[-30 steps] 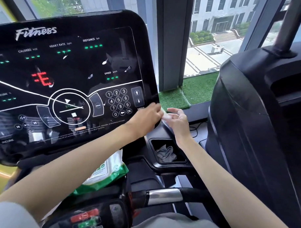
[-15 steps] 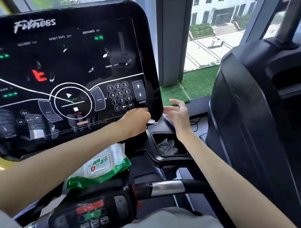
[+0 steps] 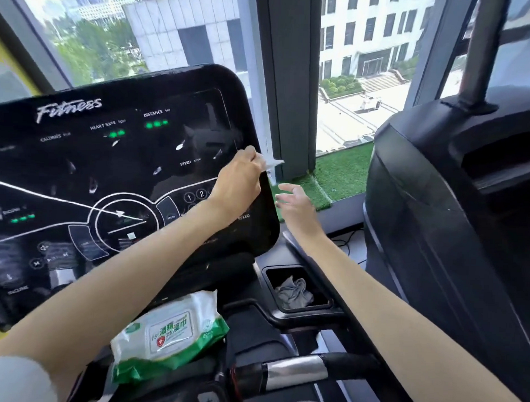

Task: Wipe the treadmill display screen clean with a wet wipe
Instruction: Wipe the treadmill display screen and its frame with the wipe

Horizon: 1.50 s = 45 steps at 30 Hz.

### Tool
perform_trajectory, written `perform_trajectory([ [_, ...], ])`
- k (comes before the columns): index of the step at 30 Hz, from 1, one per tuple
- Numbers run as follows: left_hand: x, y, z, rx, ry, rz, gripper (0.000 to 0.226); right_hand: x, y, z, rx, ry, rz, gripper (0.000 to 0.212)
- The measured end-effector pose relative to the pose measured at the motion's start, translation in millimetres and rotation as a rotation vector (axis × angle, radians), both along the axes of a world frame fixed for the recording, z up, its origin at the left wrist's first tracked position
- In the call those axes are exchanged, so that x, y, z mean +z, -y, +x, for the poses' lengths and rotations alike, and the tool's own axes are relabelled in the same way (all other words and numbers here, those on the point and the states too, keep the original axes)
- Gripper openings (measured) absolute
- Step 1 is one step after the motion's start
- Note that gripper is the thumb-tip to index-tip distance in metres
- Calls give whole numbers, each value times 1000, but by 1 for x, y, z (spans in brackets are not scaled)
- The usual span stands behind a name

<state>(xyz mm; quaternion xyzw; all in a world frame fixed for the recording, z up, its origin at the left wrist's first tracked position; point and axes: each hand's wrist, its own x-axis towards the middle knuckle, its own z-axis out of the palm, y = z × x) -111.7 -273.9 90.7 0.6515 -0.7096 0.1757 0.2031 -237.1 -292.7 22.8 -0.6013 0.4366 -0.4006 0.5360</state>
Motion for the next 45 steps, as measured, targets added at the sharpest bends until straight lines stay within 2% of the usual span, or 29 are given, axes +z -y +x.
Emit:
perform_trajectory([
  [4,34,19,14,46,-28,-144,28,21,-2,10,45,-127,-213,57],
  [10,73,28,38,71,-80,-314,38,32,-6,34,-3,-447,-744,70],
  [15,92,30,51,135,-112,-363,23,49,-13,56,21,-501,-901,71],
  [20,120,27,71,228,-168,-381,19,67,-15,64,48,-497,-979,68],
  [21,129,24,78,256,-242,-399,19,73,-12,64,38,-489,-995,67],
  [22,138,19,85,299,-397,-421,24,79,-9,64,17,-470,-1000,67],
  [23,149,14,92,317,-635,-483,28,86,-6,63,-5,-441,-988,67],
  [25,164,-5,95,239,-1306,-592,25,103,-1,61,-38,-348,-924,63],
  [26,166,-17,91,140,-1630,-539,23,112,-1,62,-38,-277,-863,59],
  [27,165,-30,85,18,-1826,-426,21,122,-1,63,-7,-183,-762,53],
  [28,160,-41,81,-71,-1888,-299,19,132,-4,66,53,-57,-617,47],
  [30,149,-56,78,-190,-1897,-121,17,154,-11,73,223,258,-263,31],
  [32,142,-68,85,-280,-1880,-47,15,171,-17,80,383,464,8,24],
  [34,135,-79,95,-322,-1789,-16,14,178,-21,88,479,554,109,25],
  [37,123,-96,111,-160,-1597,-112,15,177,-29,100,557,626,185,18],
  [39,119,-109,116,-96,-1514,-167,15,173,-36,107,603,570,175,21],
  [41,115,-122,120,-29,-1475,-205,17,167,-46,119,543,445,69,16],
  [43,108,-130,122,131,-1427,-273,23,164,-55,132,342,271,-170,9],
  [45,99,-139,123,231,-1496,-298,28,162,-66,144,202,151,-459,8],
])
